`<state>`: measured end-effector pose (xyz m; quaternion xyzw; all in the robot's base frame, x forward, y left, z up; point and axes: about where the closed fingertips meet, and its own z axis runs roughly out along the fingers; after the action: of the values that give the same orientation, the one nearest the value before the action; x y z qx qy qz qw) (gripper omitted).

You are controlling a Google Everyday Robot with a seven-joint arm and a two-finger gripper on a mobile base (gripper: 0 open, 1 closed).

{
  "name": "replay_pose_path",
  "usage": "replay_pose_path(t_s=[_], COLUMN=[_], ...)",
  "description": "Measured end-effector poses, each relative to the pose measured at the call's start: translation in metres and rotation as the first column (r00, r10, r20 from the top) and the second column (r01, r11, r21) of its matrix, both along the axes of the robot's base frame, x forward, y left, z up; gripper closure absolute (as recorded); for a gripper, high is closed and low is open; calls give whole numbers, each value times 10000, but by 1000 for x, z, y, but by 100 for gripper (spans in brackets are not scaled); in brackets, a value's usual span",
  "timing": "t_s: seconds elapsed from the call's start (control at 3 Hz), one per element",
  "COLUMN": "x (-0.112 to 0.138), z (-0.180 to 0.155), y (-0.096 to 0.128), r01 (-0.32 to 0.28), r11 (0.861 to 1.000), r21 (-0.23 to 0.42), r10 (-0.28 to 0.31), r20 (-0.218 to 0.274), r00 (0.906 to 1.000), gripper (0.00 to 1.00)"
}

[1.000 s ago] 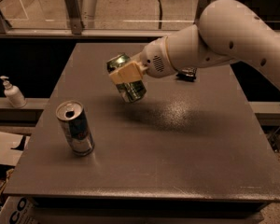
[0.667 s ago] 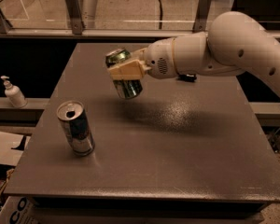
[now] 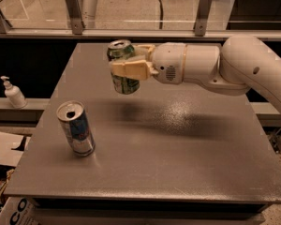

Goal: Place green can upright

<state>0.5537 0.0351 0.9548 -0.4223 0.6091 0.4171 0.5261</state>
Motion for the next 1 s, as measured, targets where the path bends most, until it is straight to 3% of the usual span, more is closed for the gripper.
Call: replay_pose_path(t_s=[0.33, 1.0], x=[-7, -10], z=[6, 6], y=[-7, -5], r01=[-179, -300], r11=[9986, 9982], r21=[493, 520], r10=[144, 248], r20=[712, 969], r00=[9974, 9950], gripper=[100, 100])
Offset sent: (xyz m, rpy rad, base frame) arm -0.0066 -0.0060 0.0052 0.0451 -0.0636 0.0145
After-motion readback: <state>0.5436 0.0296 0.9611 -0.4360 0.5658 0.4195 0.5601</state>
